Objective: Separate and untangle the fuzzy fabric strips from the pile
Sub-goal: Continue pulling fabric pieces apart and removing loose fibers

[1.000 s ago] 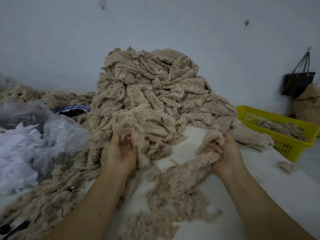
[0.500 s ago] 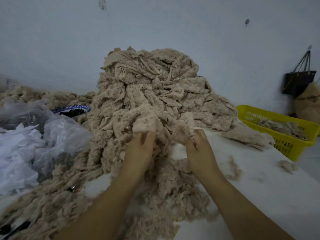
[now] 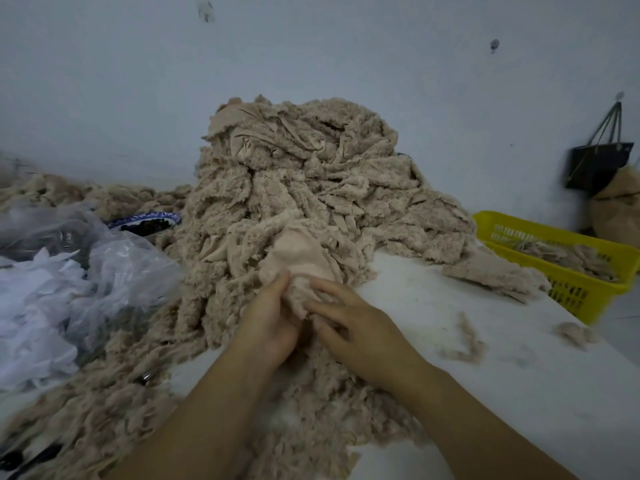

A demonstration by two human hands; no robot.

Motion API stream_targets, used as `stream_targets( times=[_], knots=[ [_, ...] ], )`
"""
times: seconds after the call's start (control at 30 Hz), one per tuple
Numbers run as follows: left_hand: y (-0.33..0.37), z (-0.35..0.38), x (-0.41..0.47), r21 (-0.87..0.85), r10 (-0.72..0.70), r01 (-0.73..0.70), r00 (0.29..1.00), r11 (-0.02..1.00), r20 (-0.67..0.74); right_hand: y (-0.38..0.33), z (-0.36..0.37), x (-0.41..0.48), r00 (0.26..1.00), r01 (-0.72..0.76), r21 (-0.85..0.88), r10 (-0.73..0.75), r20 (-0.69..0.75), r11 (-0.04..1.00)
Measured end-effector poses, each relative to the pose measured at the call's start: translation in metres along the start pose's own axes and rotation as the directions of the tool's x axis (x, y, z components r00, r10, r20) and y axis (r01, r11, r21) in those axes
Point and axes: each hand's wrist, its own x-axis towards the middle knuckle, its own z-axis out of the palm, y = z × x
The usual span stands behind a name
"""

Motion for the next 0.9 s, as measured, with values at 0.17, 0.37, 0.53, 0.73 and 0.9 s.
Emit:
stream_targets(
  times=[0.17, 0.37, 0.53, 0.73, 0.9],
  knots=[
    [0.018, -0.003, 0.0, -0.319, 0.093, -0.052, 0.989, 0.946, 0.115, 0.005, -0.007, 0.001, 0.986, -0.138, -0.06, 0.131, -0.105, 0.989],
    [0.03, -0.008, -0.002, -0.459, 0.231, -0.163, 0.968, 0.873, 0.097, 0.02, -0.022, 0.004, 0.875, -0.367, 0.023, 0.353, -0.331, 0.93],
    [0.032, -0.007, 0.001, -0.437, 0.242, -0.205, 0.97, 0.876, 0.03, 0.03, -0.029, -0.001, 0.806, -0.437, 0.243, 0.497, -0.322, 0.866],
    [0.022, 0.005, -0.019, 0.394, 0.237, -0.284, 0.958, 0.874, 0.163, 0.027, -0.031, 0.0, 0.78, -0.446, 0.381, 0.56, -0.279, 0.81],
    [-0.003, 0.011, -0.026, 0.843, 0.075, -0.337, 0.938, 0.419, 0.338, 0.024, -0.028, 0.003, 0.789, -0.408, 0.407, 0.54, -0.294, 0.817]
  ],
)
